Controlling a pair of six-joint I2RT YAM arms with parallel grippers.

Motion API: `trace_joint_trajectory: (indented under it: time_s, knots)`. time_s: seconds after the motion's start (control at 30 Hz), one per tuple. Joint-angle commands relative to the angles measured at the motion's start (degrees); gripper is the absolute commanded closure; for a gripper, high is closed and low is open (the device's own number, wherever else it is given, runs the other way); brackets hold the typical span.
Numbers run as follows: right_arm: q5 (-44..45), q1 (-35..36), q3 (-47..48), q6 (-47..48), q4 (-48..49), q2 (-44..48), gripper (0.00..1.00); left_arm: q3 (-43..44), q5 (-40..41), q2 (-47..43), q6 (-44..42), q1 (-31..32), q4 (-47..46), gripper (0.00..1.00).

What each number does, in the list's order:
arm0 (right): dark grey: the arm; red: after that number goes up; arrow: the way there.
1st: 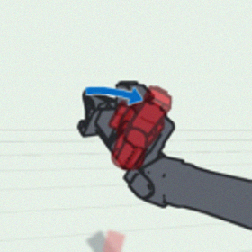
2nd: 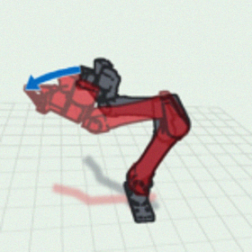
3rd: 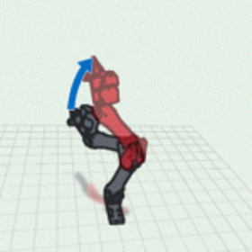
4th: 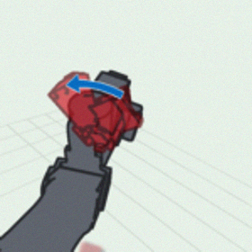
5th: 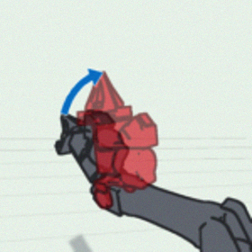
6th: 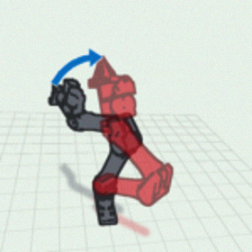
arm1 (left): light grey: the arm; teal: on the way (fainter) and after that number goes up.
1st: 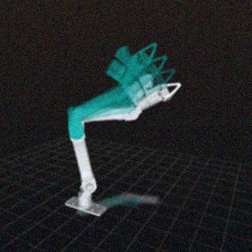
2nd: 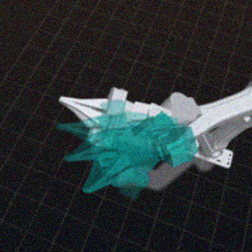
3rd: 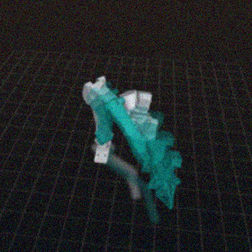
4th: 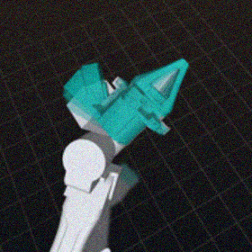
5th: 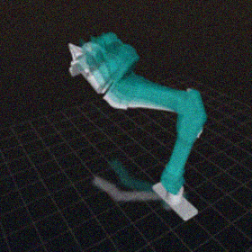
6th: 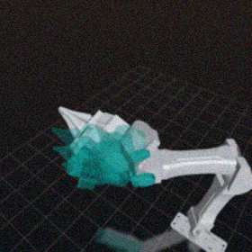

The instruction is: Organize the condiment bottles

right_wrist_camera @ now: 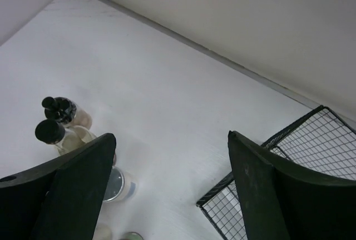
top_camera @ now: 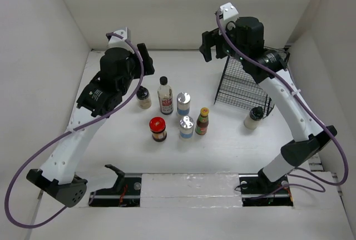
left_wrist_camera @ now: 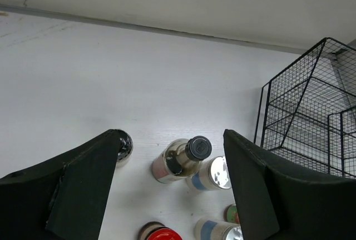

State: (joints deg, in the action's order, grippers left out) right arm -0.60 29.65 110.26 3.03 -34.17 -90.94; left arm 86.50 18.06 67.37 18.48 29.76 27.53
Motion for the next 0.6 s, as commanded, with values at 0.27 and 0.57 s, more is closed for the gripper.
trace_joint_trajectory:
  time_s: [0.27,0.57]
  knots:
    - [0.0,3.7,9.5,2.2,2.4,-5.1,1.0,0.4,4.8,-2.3,4.8,-0.1,-2.0,0.75]
    - [-10.5,4.3,15.8,3.9,3.5,-16.3,0.19,2.4,14.7,0.0,14.9,-0.1,6.0,0.57]
